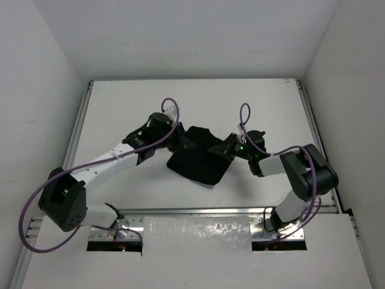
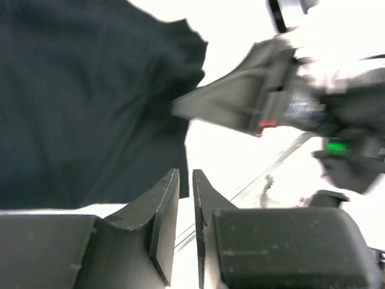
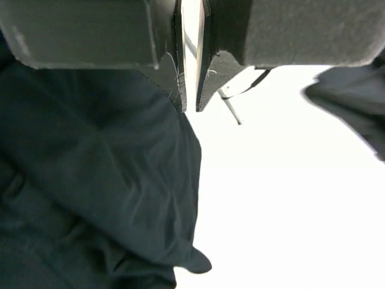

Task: Fold and stack the t-shirts
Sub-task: Fold the long partially folded tshirt into a neat square

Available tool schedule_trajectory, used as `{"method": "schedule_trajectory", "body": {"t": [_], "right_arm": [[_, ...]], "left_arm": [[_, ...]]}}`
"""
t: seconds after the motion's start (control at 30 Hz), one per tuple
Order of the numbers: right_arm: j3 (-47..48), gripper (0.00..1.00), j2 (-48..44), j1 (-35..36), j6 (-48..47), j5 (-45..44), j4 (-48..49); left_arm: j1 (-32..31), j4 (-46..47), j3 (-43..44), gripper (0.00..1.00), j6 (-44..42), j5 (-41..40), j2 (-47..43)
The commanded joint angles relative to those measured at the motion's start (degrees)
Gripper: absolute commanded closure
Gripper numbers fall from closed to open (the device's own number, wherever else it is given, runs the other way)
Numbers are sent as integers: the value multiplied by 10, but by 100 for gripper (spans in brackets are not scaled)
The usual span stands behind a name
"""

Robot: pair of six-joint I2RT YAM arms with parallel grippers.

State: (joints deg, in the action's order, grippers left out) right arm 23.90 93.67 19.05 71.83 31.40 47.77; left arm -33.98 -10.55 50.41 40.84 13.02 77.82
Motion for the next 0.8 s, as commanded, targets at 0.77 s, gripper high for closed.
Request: {"method": "schedule_trajectory", "body": {"t": [0.77], "right_arm": [[138,80,258,-136,67,158,100]], "left_arm": [[134,354,231,88,-44,281,419]]}}
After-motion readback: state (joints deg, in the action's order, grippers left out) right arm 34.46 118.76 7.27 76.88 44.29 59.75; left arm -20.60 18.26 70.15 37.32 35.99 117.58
